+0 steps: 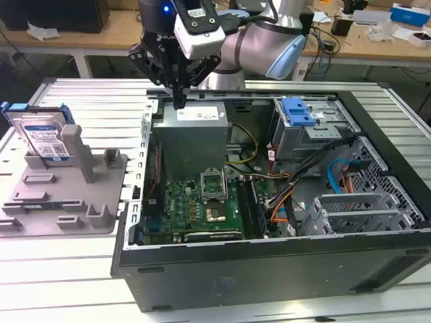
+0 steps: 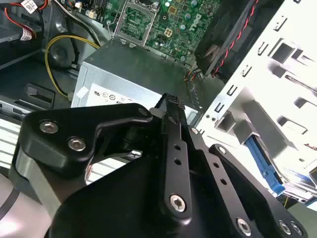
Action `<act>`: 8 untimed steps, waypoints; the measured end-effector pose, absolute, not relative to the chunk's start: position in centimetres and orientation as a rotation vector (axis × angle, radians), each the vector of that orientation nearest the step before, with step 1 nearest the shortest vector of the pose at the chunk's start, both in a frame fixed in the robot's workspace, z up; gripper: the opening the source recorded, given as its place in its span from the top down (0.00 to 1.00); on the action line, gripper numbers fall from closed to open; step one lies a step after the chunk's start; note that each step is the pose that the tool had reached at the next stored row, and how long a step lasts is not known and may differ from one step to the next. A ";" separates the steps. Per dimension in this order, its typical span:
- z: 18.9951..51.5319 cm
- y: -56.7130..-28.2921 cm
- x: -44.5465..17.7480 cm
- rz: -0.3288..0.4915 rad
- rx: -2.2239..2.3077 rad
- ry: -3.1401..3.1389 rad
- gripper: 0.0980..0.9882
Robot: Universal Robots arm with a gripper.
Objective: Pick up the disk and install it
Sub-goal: 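Reach for the disk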
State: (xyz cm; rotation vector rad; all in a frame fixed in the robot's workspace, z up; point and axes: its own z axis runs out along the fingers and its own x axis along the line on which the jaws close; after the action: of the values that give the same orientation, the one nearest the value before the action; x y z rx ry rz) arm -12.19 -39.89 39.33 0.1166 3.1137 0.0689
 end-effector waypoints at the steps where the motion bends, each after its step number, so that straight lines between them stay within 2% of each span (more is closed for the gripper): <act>1: 39.3 -39.9 -12.2 0.069 0.117 3.114 0.99; 8: 39.3 -39.9 -12.2 0.069 0.117 3.114 0.99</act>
State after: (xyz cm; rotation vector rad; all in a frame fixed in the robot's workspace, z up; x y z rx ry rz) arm -12.23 -39.88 39.32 0.1165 3.1137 0.0690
